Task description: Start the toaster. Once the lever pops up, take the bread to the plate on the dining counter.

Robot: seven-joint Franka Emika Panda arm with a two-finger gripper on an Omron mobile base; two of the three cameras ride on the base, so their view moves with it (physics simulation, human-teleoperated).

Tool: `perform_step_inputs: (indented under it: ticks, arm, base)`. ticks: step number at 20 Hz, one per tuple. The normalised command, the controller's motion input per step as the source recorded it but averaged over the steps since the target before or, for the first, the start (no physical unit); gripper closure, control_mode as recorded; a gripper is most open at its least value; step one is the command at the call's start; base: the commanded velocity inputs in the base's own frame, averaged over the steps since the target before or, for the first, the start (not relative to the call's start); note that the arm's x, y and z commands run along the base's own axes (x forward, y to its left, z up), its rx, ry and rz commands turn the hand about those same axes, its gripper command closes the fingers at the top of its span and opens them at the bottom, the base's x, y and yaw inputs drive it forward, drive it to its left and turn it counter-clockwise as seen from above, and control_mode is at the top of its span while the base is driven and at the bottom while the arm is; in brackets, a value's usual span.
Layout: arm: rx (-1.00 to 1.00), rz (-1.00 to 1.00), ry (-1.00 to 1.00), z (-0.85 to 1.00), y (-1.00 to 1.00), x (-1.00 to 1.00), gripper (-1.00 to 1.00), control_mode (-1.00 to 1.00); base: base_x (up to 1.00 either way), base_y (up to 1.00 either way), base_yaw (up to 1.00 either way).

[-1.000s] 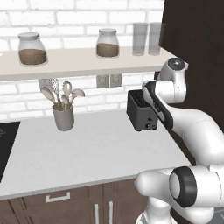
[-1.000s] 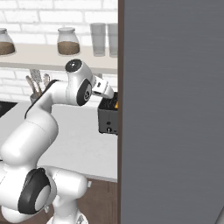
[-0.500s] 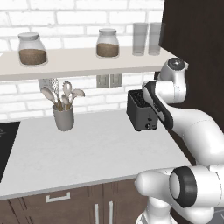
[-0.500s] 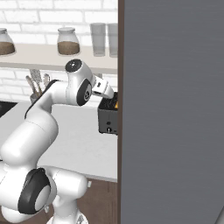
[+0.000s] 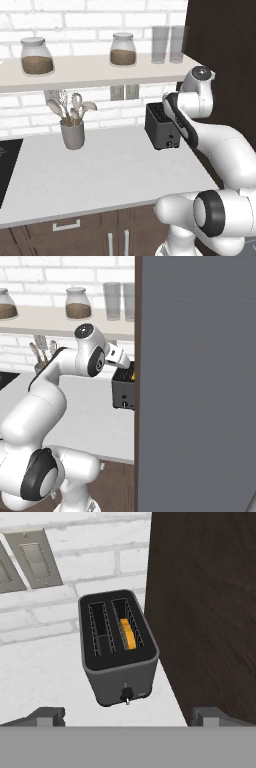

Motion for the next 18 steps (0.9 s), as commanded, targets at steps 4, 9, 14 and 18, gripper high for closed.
perform_step_inputs:
  ticks: [4, 9, 14, 18]
  arm:
    - [0.00, 0.00, 0.00, 0.00, 0.00, 0.00, -1.00, -1.00]
    - [0.00, 0.00, 0.00, 0.00, 0.00, 0.00, -1.00, -1.00]
    - [0.00, 0.00, 0.00, 0.00, 0.00, 0.00, -1.00, -1.00]
    - [0.00, 0.00, 0.00, 0.00, 0.00, 0.00, -1.00, -1.00]
  base:
    - [0.00, 0.00, 0.00]
    - [0.00, 0.00, 0.00]
    - [0.00, 0.00, 0.00]
    - [0.00, 0.00, 0.00]
